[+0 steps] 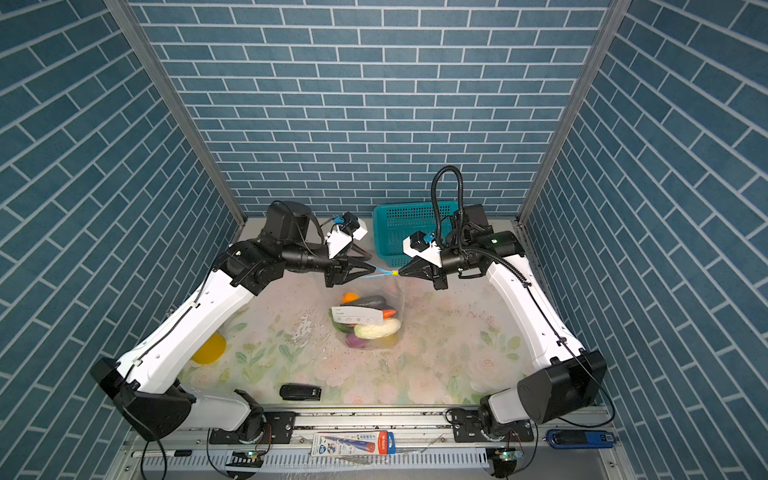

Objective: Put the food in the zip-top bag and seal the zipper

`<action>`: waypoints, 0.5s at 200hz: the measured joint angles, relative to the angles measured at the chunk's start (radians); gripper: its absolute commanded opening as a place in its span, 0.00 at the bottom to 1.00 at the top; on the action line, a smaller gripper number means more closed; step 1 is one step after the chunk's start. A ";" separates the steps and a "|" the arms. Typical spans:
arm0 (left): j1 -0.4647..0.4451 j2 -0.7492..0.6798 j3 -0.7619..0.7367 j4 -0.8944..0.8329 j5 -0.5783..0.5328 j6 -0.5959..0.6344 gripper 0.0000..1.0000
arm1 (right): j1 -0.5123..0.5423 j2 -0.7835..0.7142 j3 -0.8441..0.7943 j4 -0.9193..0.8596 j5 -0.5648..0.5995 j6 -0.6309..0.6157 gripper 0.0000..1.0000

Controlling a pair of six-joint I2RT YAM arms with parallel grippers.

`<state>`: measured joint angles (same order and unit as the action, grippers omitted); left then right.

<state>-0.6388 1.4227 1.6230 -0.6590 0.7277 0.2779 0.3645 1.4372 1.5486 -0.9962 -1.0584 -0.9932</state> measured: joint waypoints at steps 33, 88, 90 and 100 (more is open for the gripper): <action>-0.039 0.068 0.076 -0.027 -0.001 0.016 0.39 | 0.000 0.000 0.000 0.000 -0.002 -0.003 0.00; -0.067 0.123 0.097 -0.041 -0.002 0.034 0.39 | 0.000 -0.001 0.000 0.000 -0.004 -0.010 0.00; -0.068 0.125 0.098 -0.041 -0.002 0.035 0.39 | 0.000 -0.001 0.000 0.000 -0.004 -0.010 0.00; -0.073 0.134 0.104 -0.042 -0.002 0.037 0.39 | 0.000 -0.001 0.000 0.000 -0.005 -0.010 0.00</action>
<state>-0.7116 1.5562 1.7271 -0.7006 0.7258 0.3153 0.3645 1.4361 1.5486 -0.9958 -1.0630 -1.0035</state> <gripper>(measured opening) 0.386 0.044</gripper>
